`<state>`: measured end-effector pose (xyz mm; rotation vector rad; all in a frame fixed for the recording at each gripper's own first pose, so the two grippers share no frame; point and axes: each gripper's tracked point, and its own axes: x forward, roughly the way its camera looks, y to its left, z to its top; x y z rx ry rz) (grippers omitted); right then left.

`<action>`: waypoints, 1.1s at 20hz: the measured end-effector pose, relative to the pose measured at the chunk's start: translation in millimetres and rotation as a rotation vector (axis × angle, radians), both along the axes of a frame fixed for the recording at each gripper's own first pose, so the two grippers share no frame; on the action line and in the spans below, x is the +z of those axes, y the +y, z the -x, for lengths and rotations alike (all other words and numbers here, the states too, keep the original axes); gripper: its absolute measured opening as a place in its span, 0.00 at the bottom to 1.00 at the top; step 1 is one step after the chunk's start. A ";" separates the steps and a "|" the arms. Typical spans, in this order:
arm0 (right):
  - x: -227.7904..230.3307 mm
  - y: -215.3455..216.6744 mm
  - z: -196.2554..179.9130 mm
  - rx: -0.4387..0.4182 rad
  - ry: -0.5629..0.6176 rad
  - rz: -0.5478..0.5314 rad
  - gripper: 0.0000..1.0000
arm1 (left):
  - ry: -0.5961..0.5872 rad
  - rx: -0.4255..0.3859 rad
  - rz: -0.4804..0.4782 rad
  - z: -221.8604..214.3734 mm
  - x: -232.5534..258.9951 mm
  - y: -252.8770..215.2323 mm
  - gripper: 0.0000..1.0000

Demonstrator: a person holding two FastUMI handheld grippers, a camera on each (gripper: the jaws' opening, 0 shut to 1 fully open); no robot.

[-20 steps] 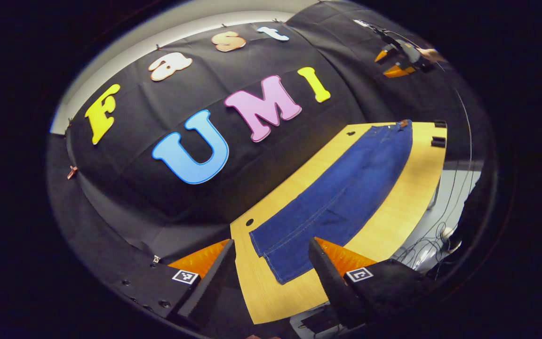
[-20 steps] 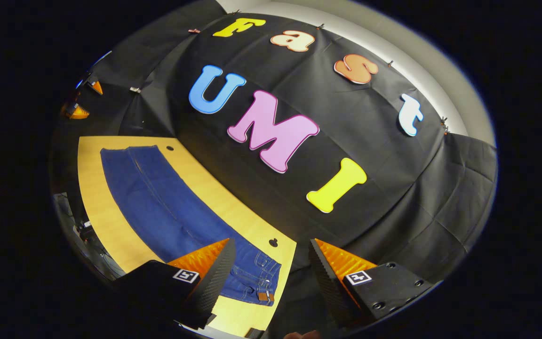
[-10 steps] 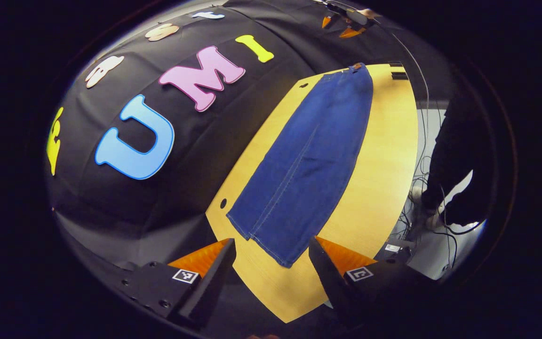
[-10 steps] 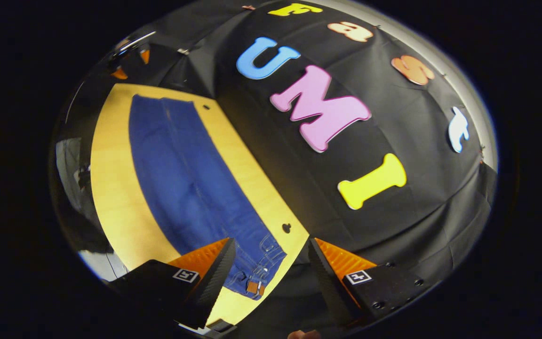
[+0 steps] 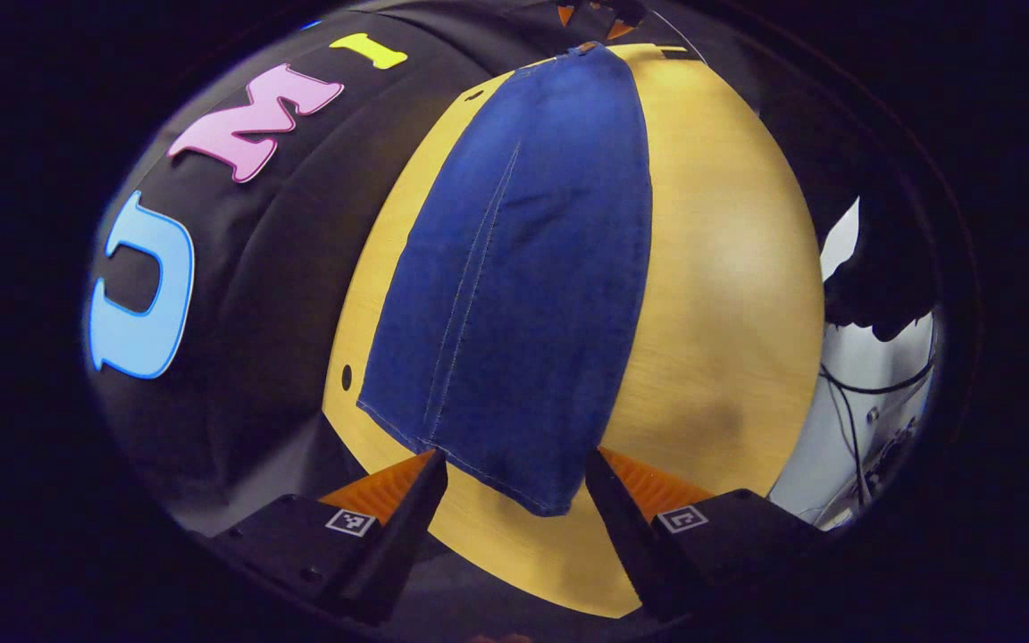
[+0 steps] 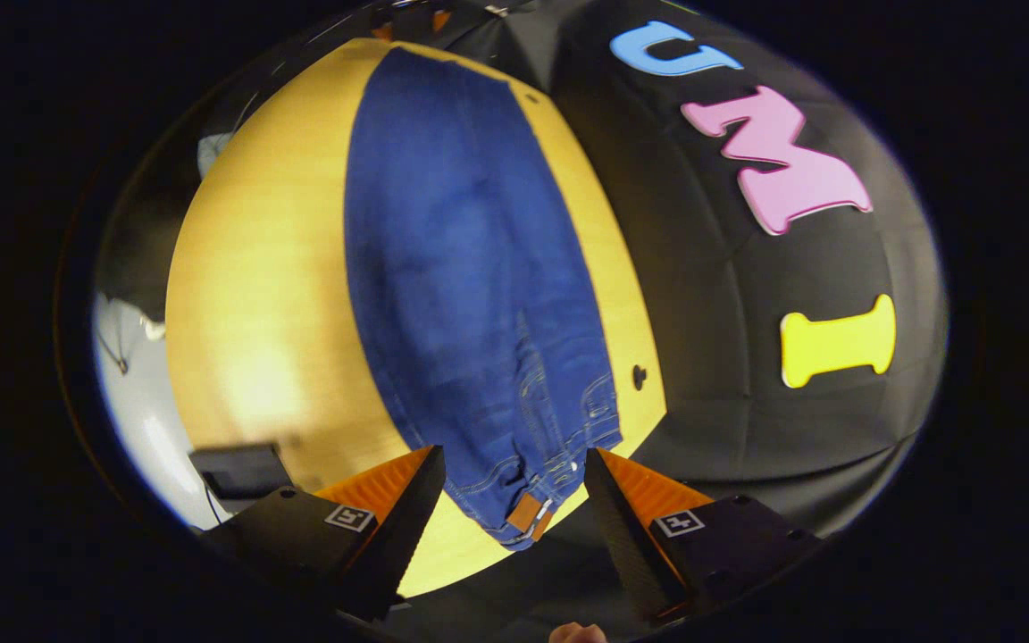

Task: Grasp the waist and the cuffs of the jeans and fold them to make the two legs overlap; first hold the waist and fold one-third of the jeans toward the cuffs, then hold the cuffs and fold the remaining one-third in the same direction to finish folding.

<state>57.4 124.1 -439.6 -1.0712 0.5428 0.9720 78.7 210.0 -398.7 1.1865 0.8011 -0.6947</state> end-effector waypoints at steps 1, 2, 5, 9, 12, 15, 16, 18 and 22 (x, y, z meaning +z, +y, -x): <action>-16.0 -10.8 -0.9 0.004 0.023 0.030 0.97 | 0.018 -0.008 0.012 -5.0 -9.3 -1.5 0.98; -31.0 -22.9 -5.9 -0.007 0.041 0.058 0.97 | 0.042 -0.009 0.018 -6.6 -18.3 -5.0 0.98; -57.6 -43.3 -21.5 -0.040 0.064 0.128 0.97 | 0.094 -0.081 0.005 -10.4 -35.9 -17.3 0.99; -68.0 -34.8 -15.2 0.046 0.068 0.177 0.97 | 0.150 -0.142 -0.016 -17.1 -49.2 -13.5 0.99; -70.2 -33.1 -20.0 0.044 0.066 0.185 0.93 | 0.167 -0.167 0.001 -19.0 -49.1 -11.8 0.99; -70.6 -33.7 -22.7 0.014 0.085 0.193 0.93 | 0.171 -0.168 -0.044 -14.3 -43.9 -4.8 1.00; -70.3 -32.8 -23.6 0.013 0.084 0.192 0.93 | 0.183 -0.179 -0.033 -7.3 -43.0 -5.9 1.00; -70.3 -33.3 -23.0 0.027 0.079 0.194 0.93 | 0.243 -0.200 -0.057 5.9 -52.9 -1.8 0.99; -71.1 -35.3 -23.0 0.004 0.091 0.194 0.93 | 0.272 -0.226 -0.089 12.9 -53.4 3.2 0.96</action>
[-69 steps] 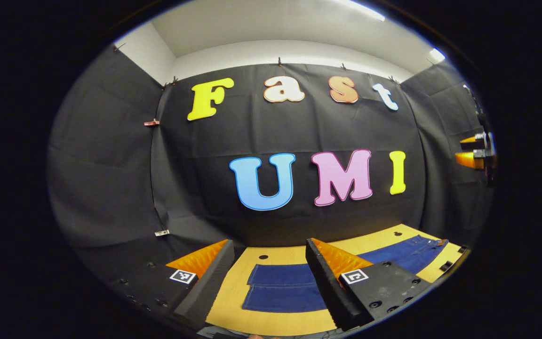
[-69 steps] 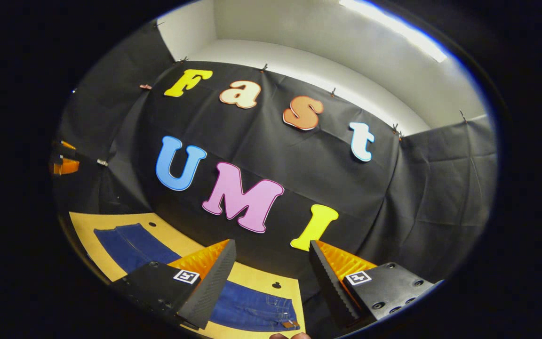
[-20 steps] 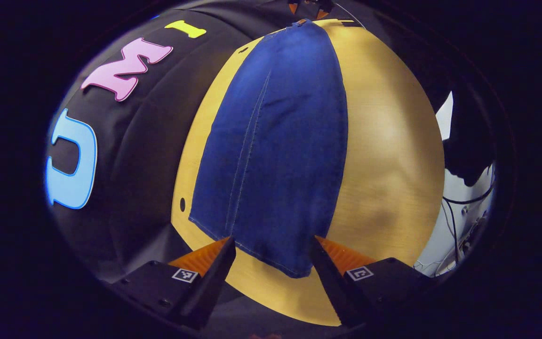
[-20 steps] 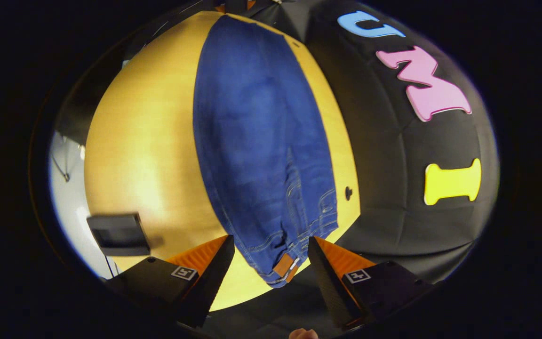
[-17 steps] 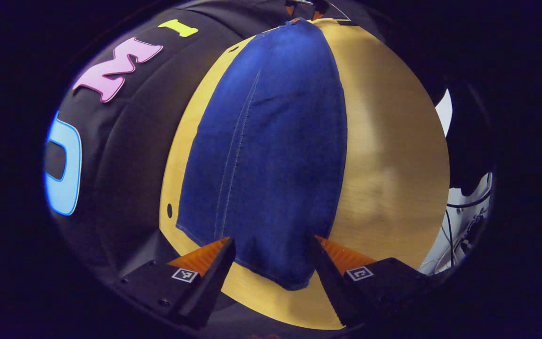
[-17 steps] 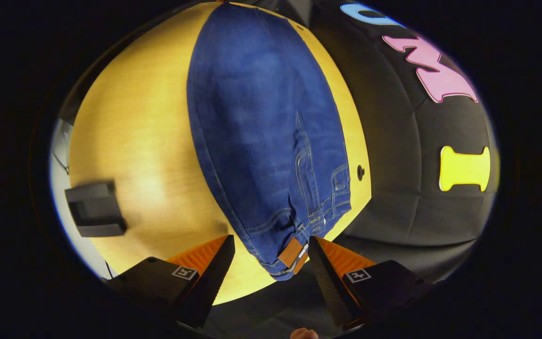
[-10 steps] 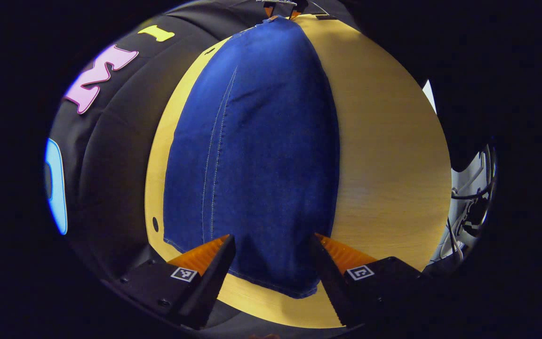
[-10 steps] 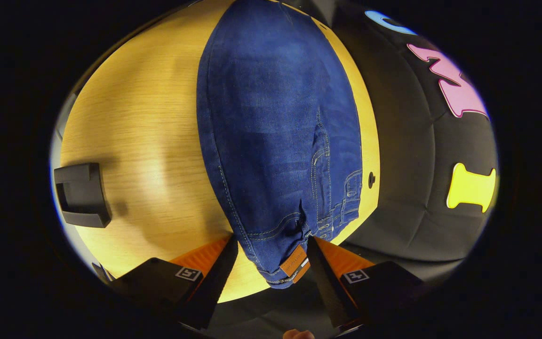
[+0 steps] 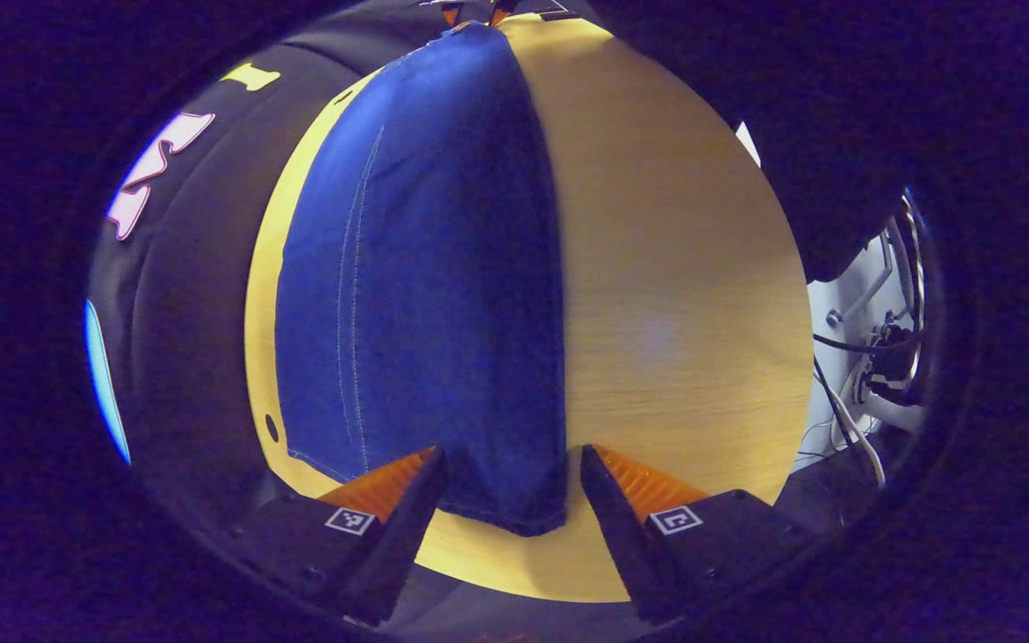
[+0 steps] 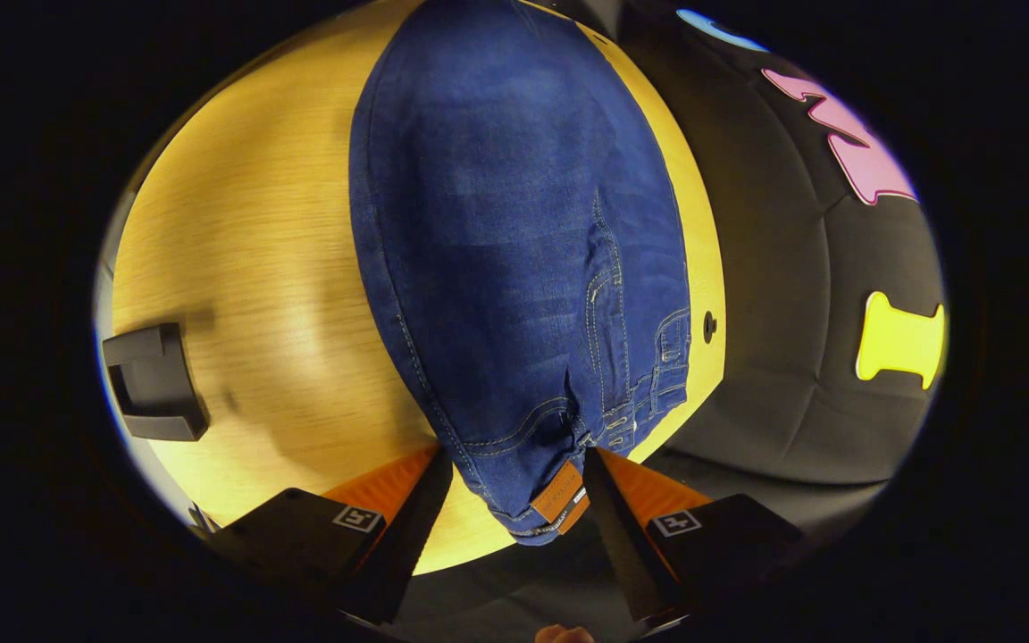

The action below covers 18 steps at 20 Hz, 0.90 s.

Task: Grasp the waist and the cuffs of the jeans and fold them to make the two legs overlap; first hold the waist and fold one-third of the jeans toward the cuffs, then hold the cuffs and fold the remaining one-third in the same direction to finish folding.

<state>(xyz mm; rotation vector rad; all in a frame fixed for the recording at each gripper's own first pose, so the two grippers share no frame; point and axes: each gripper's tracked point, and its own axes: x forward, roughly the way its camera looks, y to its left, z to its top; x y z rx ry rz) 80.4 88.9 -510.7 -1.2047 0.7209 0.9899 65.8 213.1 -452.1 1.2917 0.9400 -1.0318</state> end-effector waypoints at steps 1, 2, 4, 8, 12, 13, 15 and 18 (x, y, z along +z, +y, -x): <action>0.6 0.6 -0.7 0.002 -0.004 0.000 0.91 | -0.014 0.015 -0.001 -6.6 -0.1 0.5 0.96; 0.2 0.3 -1.6 0.002 -0.011 0.002 0.93 | -0.034 0.026 -0.010 -14.3 -1.1 0.9 0.95; -0.6 -1.2 -2.5 -0.012 -0.011 0.002 0.93 | -0.059 0.034 -0.011 -24.7 2.3 6.1 0.96; -2.3 -8.4 -11.8 0.003 -0.059 0.028 0.93 | -0.070 0.026 -0.006 -24.2 -0.9 7.0 0.93; -13.4 -11.4 -3.8 -0.021 -0.031 0.045 0.88 | -0.050 -0.004 -0.022 -17.7 -10.4 1.1 0.67; -14.6 -10.8 -3.8 -0.012 -0.034 0.058 0.71 | -0.045 0.008 -0.033 -16.8 -11.3 4.3 0.54; -18.3 -7.7 -4.2 -0.018 -0.038 0.091 0.48 | -0.060 0.054 -0.045 -23.8 -15.0 5.2 0.27; -21.3 -6.1 -2.0 -0.106 -0.010 0.085 0.17 | -0.044 0.147 -0.024 -25.9 -17.0 3.9 0.06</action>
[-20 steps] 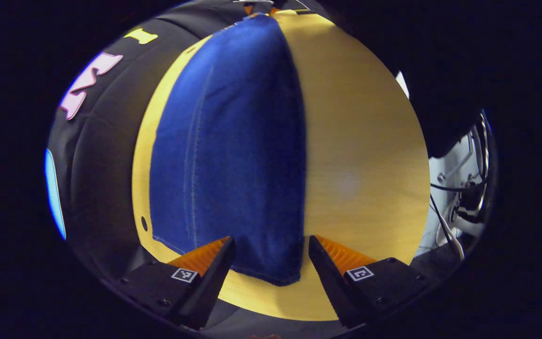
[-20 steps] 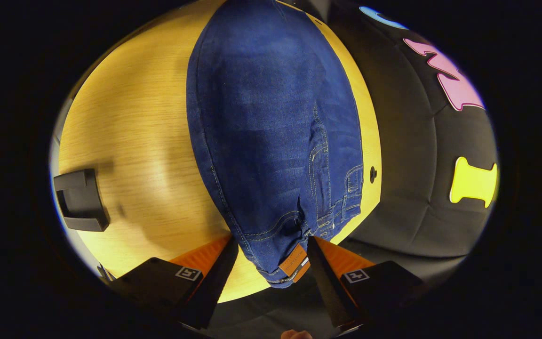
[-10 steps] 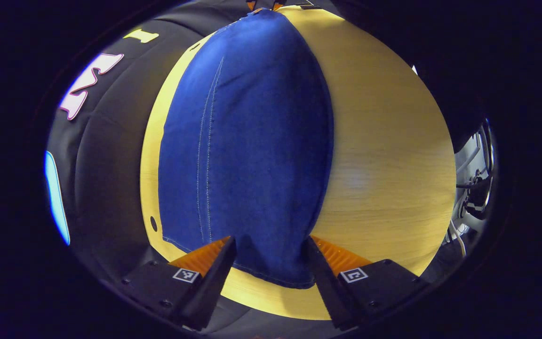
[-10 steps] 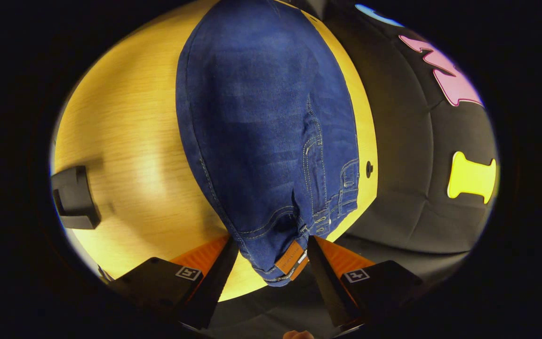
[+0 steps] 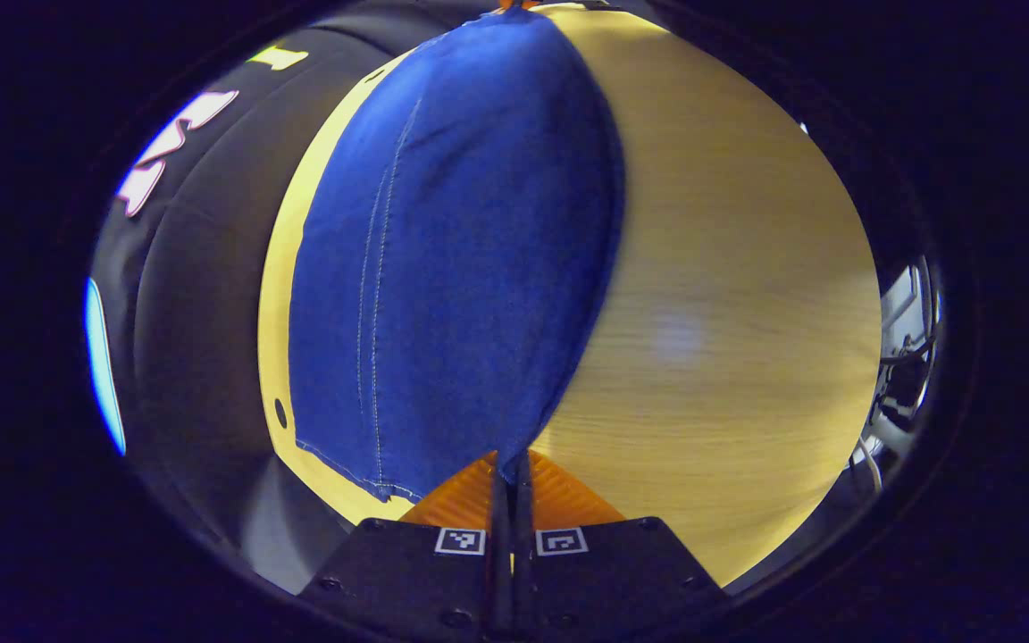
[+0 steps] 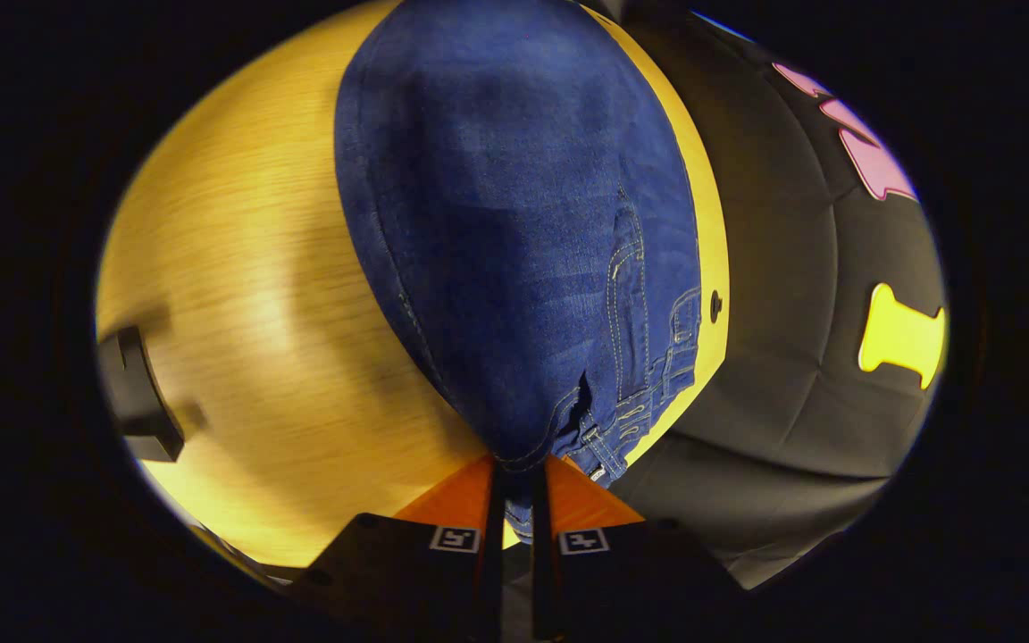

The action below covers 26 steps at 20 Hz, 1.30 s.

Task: Grasp the waist and the cuffs of the jeans and fold them to make the two legs overlap; first hold the waist and fold one-third of the jeans toward the cuffs, then hold the cuffs and fold the remaining one-third in the same direction to finish folding.

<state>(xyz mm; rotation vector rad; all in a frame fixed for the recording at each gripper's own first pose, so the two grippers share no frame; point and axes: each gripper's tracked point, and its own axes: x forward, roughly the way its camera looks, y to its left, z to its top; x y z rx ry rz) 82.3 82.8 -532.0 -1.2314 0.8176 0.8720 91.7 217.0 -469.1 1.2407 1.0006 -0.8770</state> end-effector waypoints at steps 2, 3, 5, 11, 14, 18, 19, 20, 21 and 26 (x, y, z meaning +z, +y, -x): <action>-0.3 0.3 -0.6 -0.064 0.044 -0.028 0.07 | 0.064 0.063 0.031 4.6 1.6 -2.8 0.06; 2.3 -0.3 -0.4 -0.089 0.075 -0.041 0.07 | 0.118 0.091 0.045 7.0 2.4 -3.5 0.06; 9.2 1.4 -4.6 -0.121 0.128 -0.062 0.07 | 0.198 0.149 0.071 7.6 7.3 -6.8 0.07; 74.5 7.8 -45.6 -0.281 0.186 -0.212 0.05 | 0.183 0.219 0.174 -16.5 61.1 -14.8 0.06; 99.5 8.8 -66.9 -0.299 0.221 -0.248 0.09 | 0.270 0.276 0.214 -27.2 82.3 -11.9 0.06; 127.9 19.1 -136.5 -0.420 0.181 -0.324 0.05 | 0.330 0.479 0.353 -59.7 109.1 -10.3 0.06; 127.7 25.7 -158.2 -0.452 0.175 -0.354 0.08 | 0.328 0.554 0.382 -77.3 112.0 -5.5 0.06; 120.6 28.6 -174.9 -0.488 0.178 -0.353 0.05 | 0.303 0.608 0.407 -99.7 113.2 -2.3 0.06; 111.1 31.4 -191.2 -0.519 0.182 -0.334 0.05 | 0.256 0.657 0.419 -126.6 112.2 5.7 0.06; 38.6 66.7 -242.6 -0.645 0.214 -0.258 0.05 | 0.124 0.837 0.263 -211.3 51.8 22.0 0.07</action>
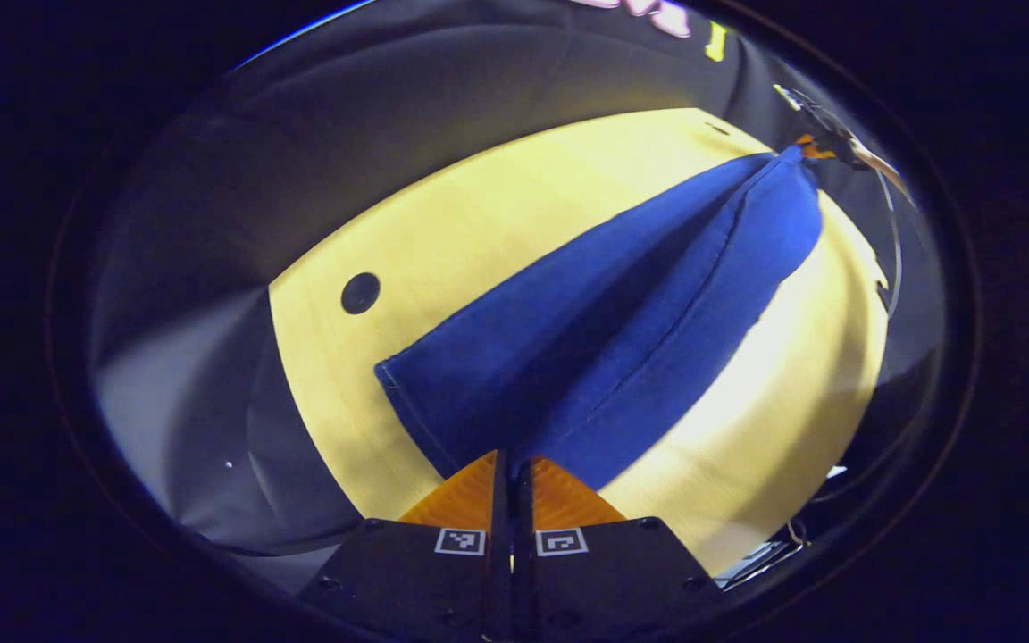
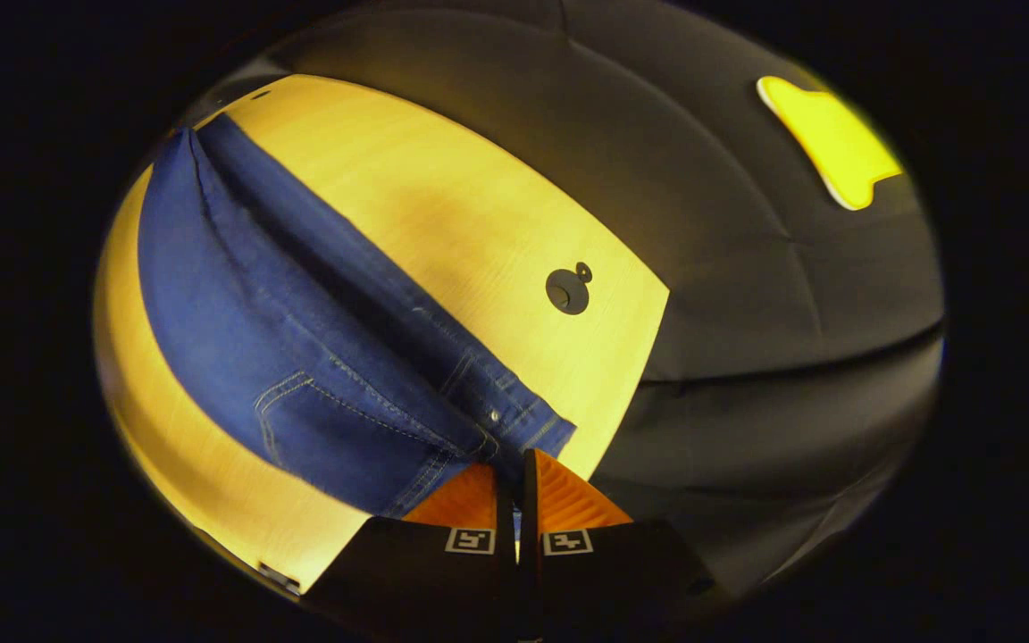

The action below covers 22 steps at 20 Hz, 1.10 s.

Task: Grasp the waist and the cuffs of the jeans and fold them to make the two legs overlap; first hold the waist and fold one-third of the jeans toward the cuffs, then hold the cuffs and fold the remaining one-third in the same direction to finish folding.

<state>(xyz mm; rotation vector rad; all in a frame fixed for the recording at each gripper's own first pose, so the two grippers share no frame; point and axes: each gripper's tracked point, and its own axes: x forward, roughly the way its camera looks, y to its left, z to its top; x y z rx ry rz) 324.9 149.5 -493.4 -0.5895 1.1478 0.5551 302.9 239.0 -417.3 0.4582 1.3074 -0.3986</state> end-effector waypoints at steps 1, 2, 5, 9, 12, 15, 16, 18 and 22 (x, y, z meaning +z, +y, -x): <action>-16.5 5.7 -6.1 -0.005 0.009 0.021 0.05 | 0.004 0.010 -0.051 -7.4 -9.4 2.3 0.07; -31.4 10.6 -10.3 0.002 0.017 0.044 0.05 | 0.003 0.016 -0.099 -16.4 -19.0 3.4 0.08; -46.6 18.9 -19.0 0.033 -0.009 0.124 0.05 | -0.023 0.007 -0.203 -33.4 -38.7 8.5 0.24; -50.4 18.7 -21.6 0.062 -0.046 0.126 0.16 | -0.134 0.048 -0.200 -47.8 -42.8 13.6 0.68; -34.4 21.3 -18.9 -0.058 -0.063 0.008 0.19 | -0.299 0.070 -0.143 -66.6 -13.2 0.8 0.97; 0.2 6.3 -27.8 -0.155 -0.148 -0.042 0.98 | -0.510 0.060 -0.076 -84.7 46.6 -40.9 0.98; 18.8 2.6 -29.9 -0.178 -0.194 -0.057 0.98 | -0.581 0.056 -0.061 -88.9 71.3 -57.0 0.98; 53.8 0.7 -30.6 -0.244 -0.252 -0.122 0.98 | -0.712 0.066 -0.032 -89.6 107.7 -79.1 0.98; 108.5 -7.5 -21.3 -0.425 -0.329 -0.293 0.98 | -0.882 0.189 0.135 -77.4 170.0 -113.2 0.98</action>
